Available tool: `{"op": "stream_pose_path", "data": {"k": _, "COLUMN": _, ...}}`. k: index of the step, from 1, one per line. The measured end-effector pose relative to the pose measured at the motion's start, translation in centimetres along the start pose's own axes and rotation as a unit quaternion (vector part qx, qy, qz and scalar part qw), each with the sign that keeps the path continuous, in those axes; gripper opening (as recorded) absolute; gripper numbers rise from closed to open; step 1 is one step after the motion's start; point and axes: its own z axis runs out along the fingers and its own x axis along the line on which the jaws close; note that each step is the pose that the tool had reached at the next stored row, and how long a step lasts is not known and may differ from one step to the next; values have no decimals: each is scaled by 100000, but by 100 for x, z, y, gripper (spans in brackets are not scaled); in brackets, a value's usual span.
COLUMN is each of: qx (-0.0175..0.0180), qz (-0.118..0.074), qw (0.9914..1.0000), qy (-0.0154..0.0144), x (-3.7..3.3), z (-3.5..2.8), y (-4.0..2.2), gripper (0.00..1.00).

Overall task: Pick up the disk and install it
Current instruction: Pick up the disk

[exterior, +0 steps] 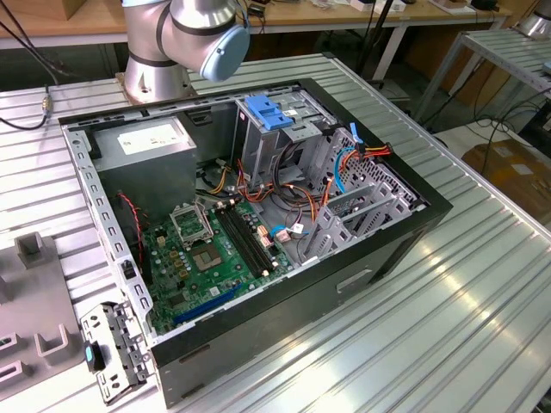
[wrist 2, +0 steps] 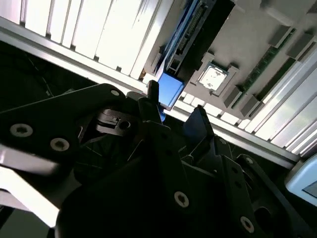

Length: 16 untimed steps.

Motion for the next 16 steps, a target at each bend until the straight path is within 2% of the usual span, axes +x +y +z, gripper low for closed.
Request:
{"op": "stream_pose_path", "data": {"k": 2, "qx": -14, "qz": -1533, "qw": 99988, "qy": 33, "x": 1, "z": 28, "y": 0, "gripper": 48}}
{"op": "stream_pose_path", "data": {"k": 3, "qx": -10, "qz": -1684, "qw": 99986, "qy": 38, "x": 1, "z": 51, "y": -1, "gripper": 48}}
{"op": "stream_pose_path", "data": {"k": 10, "qx": 128, "qz": -1736, "qw": 99985, "qy": 32, "x": 2, "z": 199, "y": -4, "gripper": 48}}
{"op": "stream_pose_path", "data": {"k": 14, "qx": 271, "qz": -1763, "qw": 99984, "qy": 27, "x": 3, "z": 305, "y": -5, "gripper": 48}}
{"op": "stream_pose_path", "data": {"k": 16, "qx": 318, "qz": -1806, "qw": 99983, "qy": 22, "x": 5, "z": 379, "y": 1, "gripper": 48}}
